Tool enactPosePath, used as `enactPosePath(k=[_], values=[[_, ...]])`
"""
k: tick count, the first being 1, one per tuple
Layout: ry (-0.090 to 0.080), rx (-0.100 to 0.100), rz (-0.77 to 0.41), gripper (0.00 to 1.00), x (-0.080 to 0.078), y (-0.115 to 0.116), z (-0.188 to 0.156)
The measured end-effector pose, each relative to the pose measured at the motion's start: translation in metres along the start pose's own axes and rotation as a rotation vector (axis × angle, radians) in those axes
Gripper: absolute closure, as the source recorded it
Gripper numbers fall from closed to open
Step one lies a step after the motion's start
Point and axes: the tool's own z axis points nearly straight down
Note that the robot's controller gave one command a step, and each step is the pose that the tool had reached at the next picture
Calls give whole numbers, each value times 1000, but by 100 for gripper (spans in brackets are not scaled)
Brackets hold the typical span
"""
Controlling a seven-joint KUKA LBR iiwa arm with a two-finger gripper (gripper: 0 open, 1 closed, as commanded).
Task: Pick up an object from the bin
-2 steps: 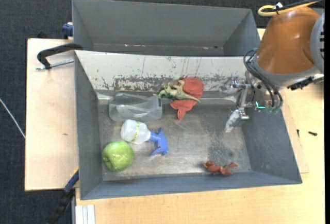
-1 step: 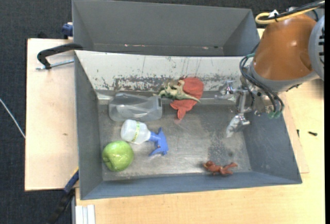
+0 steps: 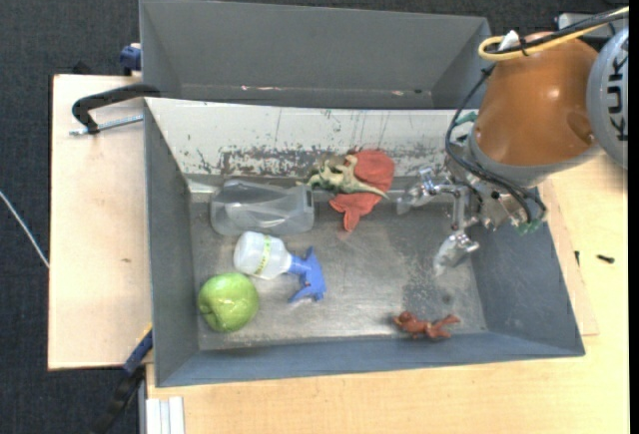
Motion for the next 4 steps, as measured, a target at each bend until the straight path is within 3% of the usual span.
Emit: enactPosePath(k=[1,2,3,4], values=[[-6,3,77,0,-22,40,-8],[-3,0,-159,0,-15,75,-4],[-4,2,-322,0,-12,80,28],[0,0,-88,0,-10,98,43]])
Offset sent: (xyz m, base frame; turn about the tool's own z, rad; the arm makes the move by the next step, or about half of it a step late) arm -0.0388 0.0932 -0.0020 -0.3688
